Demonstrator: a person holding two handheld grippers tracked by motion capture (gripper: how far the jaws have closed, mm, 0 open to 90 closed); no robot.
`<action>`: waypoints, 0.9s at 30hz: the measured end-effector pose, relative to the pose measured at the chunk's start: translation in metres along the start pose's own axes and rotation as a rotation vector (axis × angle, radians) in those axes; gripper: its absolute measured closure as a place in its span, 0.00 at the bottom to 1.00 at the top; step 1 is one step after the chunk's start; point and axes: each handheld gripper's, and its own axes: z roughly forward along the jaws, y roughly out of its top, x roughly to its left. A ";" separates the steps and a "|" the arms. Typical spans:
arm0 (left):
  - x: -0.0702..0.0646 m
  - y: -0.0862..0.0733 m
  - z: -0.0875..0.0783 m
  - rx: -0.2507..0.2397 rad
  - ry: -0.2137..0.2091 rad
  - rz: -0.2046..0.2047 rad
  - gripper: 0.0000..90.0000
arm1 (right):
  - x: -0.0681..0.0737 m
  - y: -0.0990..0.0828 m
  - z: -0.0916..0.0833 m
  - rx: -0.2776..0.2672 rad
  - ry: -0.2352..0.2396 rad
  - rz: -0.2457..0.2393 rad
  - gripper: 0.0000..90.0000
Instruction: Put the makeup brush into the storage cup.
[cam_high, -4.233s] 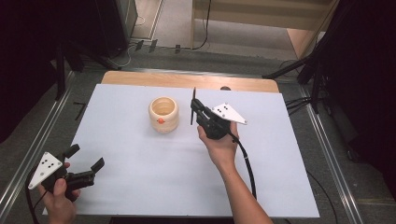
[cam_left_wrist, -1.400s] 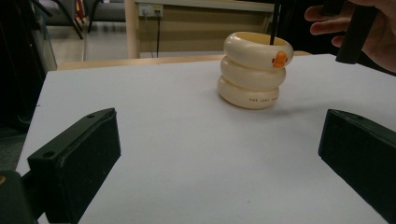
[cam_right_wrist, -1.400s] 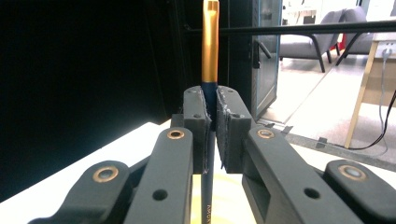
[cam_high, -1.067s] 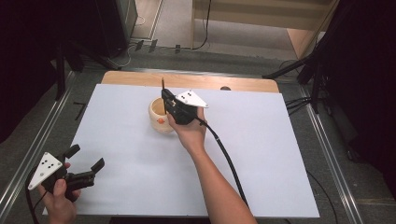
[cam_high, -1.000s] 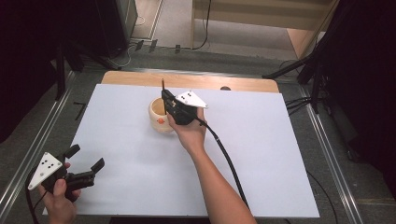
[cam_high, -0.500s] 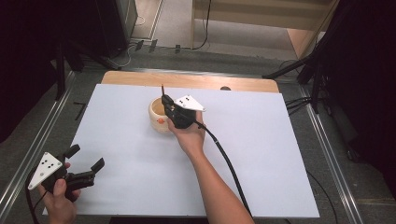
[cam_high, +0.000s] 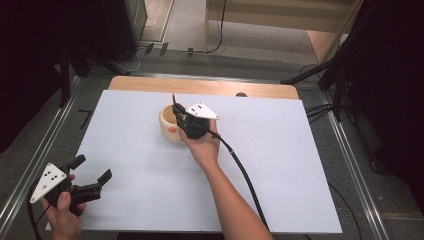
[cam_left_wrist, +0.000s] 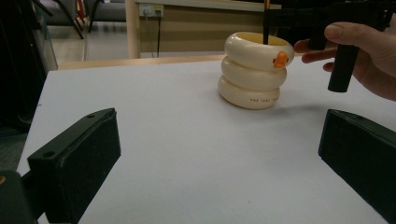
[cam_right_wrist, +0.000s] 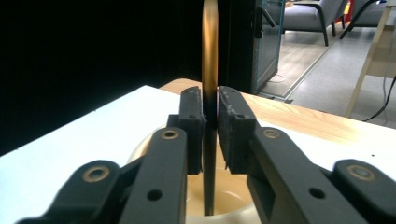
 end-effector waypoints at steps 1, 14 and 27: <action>0.000 0.000 0.000 0.001 0.001 0.001 0.00 | 0.000 0.001 -0.001 -0.002 0.001 -0.004 0.88; -0.001 0.000 0.001 0.001 -0.001 0.003 0.00 | 0.000 0.006 -0.018 -0.031 0.027 -0.011 0.59; -0.003 0.000 0.002 0.008 -0.006 0.008 0.00 | -0.015 0.005 -0.048 -0.032 0.003 -0.049 0.47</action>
